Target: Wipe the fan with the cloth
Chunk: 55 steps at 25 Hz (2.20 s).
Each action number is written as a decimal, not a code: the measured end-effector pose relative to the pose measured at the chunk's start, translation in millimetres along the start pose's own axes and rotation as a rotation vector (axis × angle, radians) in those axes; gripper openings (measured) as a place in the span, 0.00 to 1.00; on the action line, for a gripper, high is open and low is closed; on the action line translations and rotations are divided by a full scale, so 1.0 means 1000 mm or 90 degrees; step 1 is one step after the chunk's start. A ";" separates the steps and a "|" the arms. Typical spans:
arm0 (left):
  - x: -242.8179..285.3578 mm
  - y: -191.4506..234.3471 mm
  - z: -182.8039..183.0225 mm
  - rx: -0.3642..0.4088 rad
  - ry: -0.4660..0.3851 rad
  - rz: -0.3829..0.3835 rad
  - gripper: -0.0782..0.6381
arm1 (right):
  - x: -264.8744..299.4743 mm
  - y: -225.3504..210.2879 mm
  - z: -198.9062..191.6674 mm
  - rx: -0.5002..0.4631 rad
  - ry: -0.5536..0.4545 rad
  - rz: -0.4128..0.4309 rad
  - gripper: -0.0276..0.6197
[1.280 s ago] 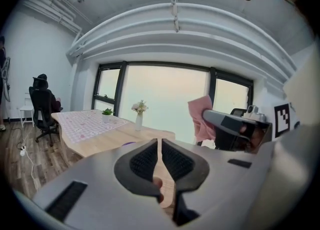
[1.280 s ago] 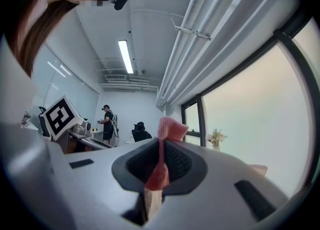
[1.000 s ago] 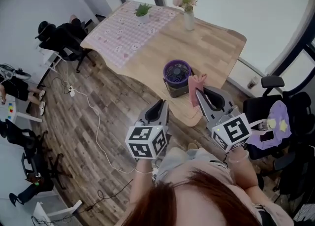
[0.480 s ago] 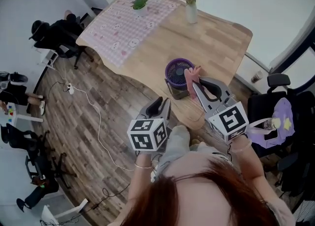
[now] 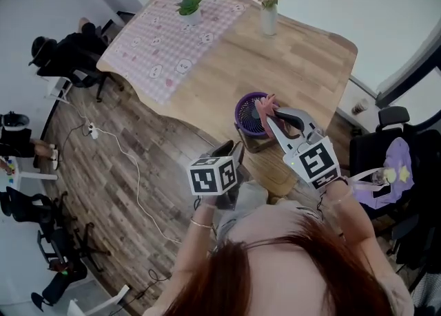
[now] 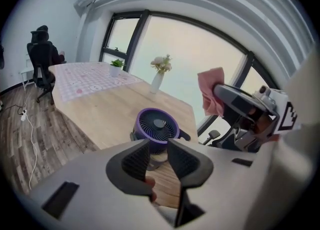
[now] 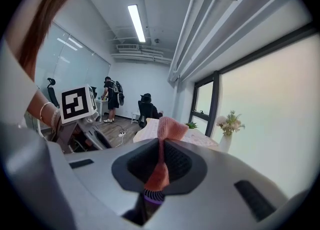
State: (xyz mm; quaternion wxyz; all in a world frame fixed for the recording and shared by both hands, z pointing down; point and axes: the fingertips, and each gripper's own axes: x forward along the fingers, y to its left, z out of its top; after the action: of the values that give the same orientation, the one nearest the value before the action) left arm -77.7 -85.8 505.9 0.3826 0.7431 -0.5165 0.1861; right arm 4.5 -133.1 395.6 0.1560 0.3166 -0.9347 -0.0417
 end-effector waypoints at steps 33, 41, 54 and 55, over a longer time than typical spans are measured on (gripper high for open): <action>0.094 0.042 -0.023 -0.076 0.241 -0.074 0.25 | 0.165 -0.022 -0.117 -0.125 0.241 0.087 0.08; 0.094 0.047 -0.025 -0.105 0.232 -0.045 0.26 | 0.176 -0.021 -0.135 -0.126 0.285 0.089 0.08; 0.092 0.054 -0.022 -0.201 0.187 0.006 0.20 | 0.167 -0.040 -0.140 -0.096 0.320 0.043 0.08; 0.092 0.054 -0.022 -0.205 0.184 0.009 0.20 | 0.165 -0.042 -0.140 -0.092 0.322 0.039 0.08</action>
State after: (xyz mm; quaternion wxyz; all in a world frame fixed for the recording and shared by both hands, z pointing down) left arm -88.1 -135.8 601.9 0.5652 0.6341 -0.4849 0.2082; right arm -50.6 -263.3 565.1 0.4082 0.2768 -0.8696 -0.0235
